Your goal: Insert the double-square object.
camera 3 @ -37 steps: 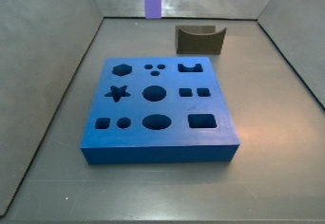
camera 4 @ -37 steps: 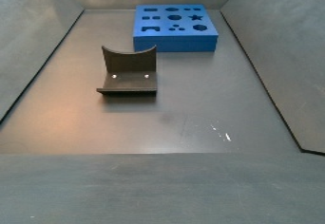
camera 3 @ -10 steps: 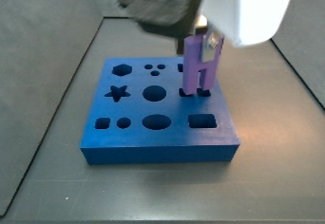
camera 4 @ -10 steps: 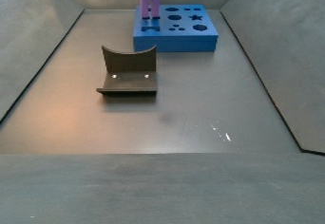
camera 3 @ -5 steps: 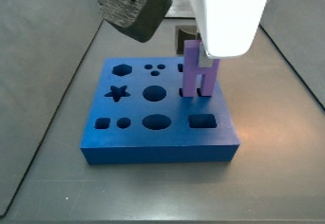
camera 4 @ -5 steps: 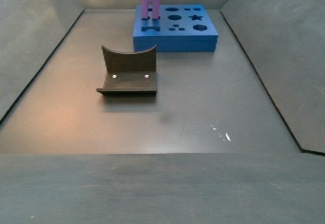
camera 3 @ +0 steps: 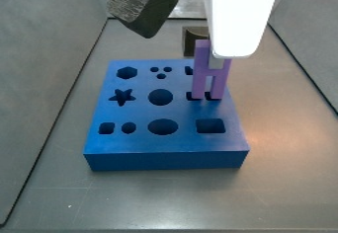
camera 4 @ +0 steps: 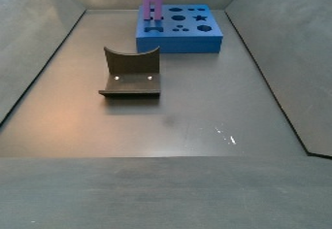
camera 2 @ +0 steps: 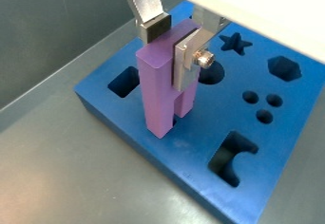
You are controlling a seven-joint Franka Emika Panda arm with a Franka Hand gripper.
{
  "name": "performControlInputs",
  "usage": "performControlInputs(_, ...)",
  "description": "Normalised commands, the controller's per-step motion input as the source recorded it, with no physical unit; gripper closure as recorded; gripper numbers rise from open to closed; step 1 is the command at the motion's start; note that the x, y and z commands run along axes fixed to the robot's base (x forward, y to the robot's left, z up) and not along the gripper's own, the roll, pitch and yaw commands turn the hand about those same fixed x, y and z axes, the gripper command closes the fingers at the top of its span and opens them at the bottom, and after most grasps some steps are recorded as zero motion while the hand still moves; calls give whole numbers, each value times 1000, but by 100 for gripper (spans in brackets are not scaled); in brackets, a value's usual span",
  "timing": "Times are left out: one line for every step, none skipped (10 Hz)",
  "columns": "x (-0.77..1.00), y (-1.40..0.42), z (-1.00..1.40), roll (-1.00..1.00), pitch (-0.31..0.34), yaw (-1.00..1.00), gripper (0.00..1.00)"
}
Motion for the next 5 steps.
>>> performControlInputs(-80, 0, -266, -157, 31, 391, 100)
performControlInputs(0, -9, -306, -207, 79, 303, 100)
performControlInputs(91, 0, -374, -201, 99, 151, 100)
performControlInputs(97, 0, -451, -184, 103, 23, 100)
performControlInputs(71, 0, -389, -257, 91, 0, 100)
